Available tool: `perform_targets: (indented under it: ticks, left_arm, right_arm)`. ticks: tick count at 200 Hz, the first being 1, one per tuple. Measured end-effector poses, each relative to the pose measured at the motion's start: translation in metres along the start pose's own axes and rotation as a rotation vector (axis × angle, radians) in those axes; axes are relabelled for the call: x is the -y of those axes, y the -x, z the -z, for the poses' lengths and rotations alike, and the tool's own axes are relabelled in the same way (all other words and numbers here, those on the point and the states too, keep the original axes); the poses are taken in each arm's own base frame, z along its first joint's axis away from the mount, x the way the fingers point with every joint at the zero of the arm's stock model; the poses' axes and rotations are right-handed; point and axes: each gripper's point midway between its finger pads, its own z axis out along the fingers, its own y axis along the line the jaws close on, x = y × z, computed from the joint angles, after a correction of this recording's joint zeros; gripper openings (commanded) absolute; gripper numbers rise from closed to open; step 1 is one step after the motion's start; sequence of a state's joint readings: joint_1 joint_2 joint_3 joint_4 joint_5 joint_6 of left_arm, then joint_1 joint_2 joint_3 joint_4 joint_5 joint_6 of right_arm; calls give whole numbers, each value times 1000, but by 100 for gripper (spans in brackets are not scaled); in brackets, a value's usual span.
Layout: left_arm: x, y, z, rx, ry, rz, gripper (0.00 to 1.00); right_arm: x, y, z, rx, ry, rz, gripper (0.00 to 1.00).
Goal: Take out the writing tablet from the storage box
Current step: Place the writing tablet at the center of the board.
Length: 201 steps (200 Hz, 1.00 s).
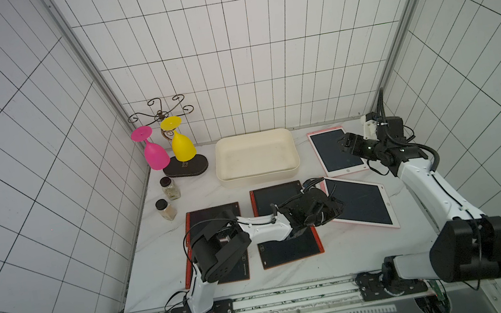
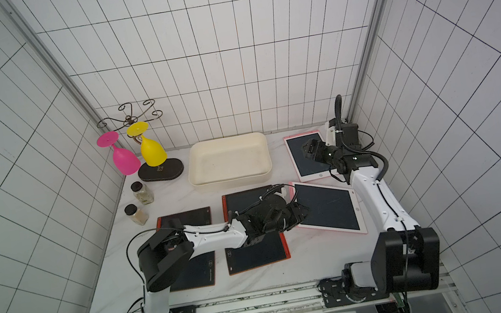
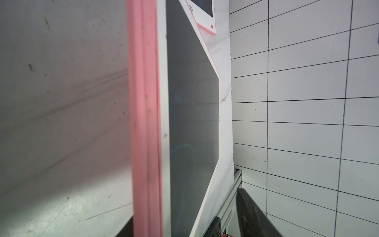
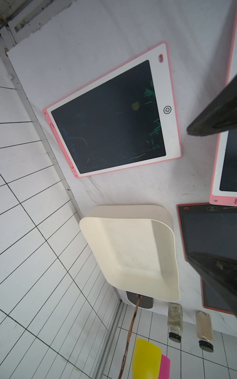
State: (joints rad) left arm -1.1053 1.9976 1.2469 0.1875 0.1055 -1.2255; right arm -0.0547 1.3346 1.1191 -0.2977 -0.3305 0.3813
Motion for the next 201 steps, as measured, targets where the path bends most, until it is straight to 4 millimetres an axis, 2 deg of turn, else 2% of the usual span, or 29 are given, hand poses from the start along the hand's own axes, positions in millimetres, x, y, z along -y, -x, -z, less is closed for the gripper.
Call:
perform_targets:
  ticks: [71,201]
  left_arm:
    - [-18,-6,-6,-25,61,-2,63]
    - [-44,-8,-2,-24,186,-27,81]
  right_arm:
    - [3,-3,-5,-14,-5,-5,89]
    - [3,-2,-5,-11,-4,-5,89]
